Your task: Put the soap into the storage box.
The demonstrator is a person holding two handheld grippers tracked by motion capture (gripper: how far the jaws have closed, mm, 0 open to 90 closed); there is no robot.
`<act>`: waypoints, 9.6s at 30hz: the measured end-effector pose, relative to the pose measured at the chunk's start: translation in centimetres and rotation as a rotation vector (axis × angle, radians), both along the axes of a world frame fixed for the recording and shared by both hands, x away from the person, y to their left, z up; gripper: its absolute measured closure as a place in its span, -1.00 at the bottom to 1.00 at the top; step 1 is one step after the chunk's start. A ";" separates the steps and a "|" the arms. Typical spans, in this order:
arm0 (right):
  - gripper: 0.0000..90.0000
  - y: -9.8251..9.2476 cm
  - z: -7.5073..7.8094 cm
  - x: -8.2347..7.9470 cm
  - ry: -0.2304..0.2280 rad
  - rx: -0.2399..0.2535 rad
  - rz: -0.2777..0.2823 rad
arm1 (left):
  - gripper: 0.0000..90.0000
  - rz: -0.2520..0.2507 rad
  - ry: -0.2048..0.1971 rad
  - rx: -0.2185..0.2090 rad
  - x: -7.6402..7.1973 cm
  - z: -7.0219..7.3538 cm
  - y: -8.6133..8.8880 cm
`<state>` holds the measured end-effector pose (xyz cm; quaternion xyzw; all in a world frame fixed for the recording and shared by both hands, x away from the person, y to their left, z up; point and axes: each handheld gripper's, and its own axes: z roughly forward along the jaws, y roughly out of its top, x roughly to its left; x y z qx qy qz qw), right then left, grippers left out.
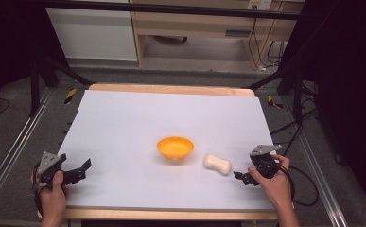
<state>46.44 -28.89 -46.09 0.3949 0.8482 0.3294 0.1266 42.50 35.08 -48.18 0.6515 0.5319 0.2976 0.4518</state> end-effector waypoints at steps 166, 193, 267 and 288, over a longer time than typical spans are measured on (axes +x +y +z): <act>0.10 16.6 8.0 7.9 0.004 -0.234 0.528 | -0.99 -0.003 0.014 -0.005 0.2 0.0 0.1; 0.10 21.3 7.2 9.1 0.014 -0.274 0.615 | -0.99 -0.005 0.012 -0.004 0.1 0.0 0.1; -0.89 12.6 4.5 6.5 -0.014 -0.085 0.306 | -0.99 -0.008 0.014 0.013 0.2 0.0 -0.1; -0.99 7.1 2.3 4.2 -0.021 -0.038 0.227 | -0.98 -0.012 0.012 0.013 0.1 0.0 -0.2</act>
